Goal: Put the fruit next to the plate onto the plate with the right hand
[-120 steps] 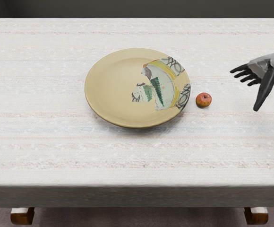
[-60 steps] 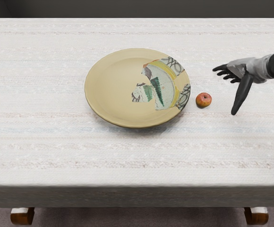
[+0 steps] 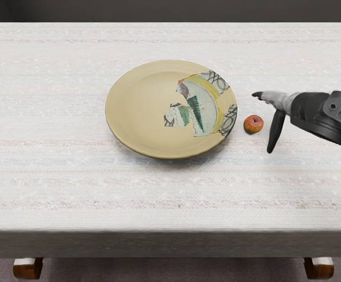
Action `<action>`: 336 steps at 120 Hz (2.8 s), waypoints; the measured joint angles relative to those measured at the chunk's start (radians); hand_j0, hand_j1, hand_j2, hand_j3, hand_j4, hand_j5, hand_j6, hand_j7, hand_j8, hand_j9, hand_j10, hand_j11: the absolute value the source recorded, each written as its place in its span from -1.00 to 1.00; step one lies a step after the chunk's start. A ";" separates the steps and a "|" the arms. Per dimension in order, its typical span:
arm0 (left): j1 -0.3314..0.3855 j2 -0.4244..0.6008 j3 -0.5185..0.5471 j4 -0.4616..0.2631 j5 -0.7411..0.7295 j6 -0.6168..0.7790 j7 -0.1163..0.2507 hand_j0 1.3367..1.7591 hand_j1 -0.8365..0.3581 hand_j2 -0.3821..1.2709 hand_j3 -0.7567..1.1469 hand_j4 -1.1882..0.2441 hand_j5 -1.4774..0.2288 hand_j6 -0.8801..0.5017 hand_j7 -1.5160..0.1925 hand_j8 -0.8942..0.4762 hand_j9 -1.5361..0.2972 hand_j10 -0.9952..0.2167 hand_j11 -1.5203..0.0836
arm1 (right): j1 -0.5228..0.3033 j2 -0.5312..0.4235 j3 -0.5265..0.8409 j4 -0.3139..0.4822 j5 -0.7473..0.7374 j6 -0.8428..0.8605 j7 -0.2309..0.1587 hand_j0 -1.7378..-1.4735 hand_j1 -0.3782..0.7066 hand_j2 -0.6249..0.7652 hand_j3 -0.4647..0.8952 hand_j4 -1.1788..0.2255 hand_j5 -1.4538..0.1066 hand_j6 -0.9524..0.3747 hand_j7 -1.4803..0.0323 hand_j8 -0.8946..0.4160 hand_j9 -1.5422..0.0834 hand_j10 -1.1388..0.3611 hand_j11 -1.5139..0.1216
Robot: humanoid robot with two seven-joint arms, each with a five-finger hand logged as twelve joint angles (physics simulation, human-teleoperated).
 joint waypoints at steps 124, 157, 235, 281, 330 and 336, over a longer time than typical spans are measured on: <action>0.000 0.000 0.000 0.000 0.000 0.000 0.000 0.52 0.98 -0.54 -0.21 0.66 0.73 0.27 0.77 0.30 0.68 0.64 0.90 | -0.037 0.152 -0.127 -0.087 -0.067 -0.337 0.000 -0.40 -0.28 -0.18 -0.32 0.24 0.36 -0.03 0.44 -0.10 0.41 0.11 0.37; 0.000 0.000 0.000 0.000 0.000 0.000 0.000 0.52 0.98 -0.54 -0.21 0.66 0.73 0.27 0.77 0.30 0.68 0.64 0.90 | -0.038 0.195 -0.127 -0.153 -0.068 -0.338 0.000 -0.40 -0.25 -0.19 -0.32 0.22 0.33 -0.05 0.41 -0.12 0.39 0.09 0.35; 0.000 0.000 0.000 0.000 0.000 0.000 0.000 0.52 0.98 -0.54 -0.21 0.66 0.73 0.27 0.77 0.30 0.68 0.64 0.90 | -0.065 0.239 -0.127 -0.189 -0.072 -0.352 0.000 -0.40 0.05 -0.23 -0.32 0.04 0.11 -0.25 0.18 -0.32 0.18 -0.08 0.13; 0.000 0.000 0.000 0.000 0.000 0.000 0.000 0.52 0.98 -0.54 -0.21 0.66 0.73 0.27 0.77 0.30 0.68 0.64 0.90 | -0.069 0.239 -0.122 -0.189 -0.060 -0.363 -0.001 -0.34 0.22 0.11 -0.32 -0.30 -0.27 -0.31 -0.21 -0.27 -0.20 -0.24 -0.25; 0.000 0.000 0.000 0.000 0.000 0.000 0.000 0.52 0.98 -0.54 -0.21 0.66 0.73 0.27 0.77 0.30 0.68 0.64 0.90 | -0.067 0.209 -0.103 -0.204 -0.043 -0.375 0.002 -0.32 0.05 0.23 -0.32 -0.47 -0.55 -0.37 -0.46 -0.30 -0.49 -0.41 -0.55; 0.000 0.000 0.000 0.000 0.000 0.000 0.000 0.52 0.98 -0.54 -0.21 0.66 0.73 0.27 0.77 0.30 0.68 0.64 0.90 | -0.066 0.200 -0.097 -0.204 -0.039 -0.374 0.002 -0.32 0.01 0.18 -0.32 -0.48 -0.56 -0.38 -0.47 -0.32 -0.50 -0.42 -0.57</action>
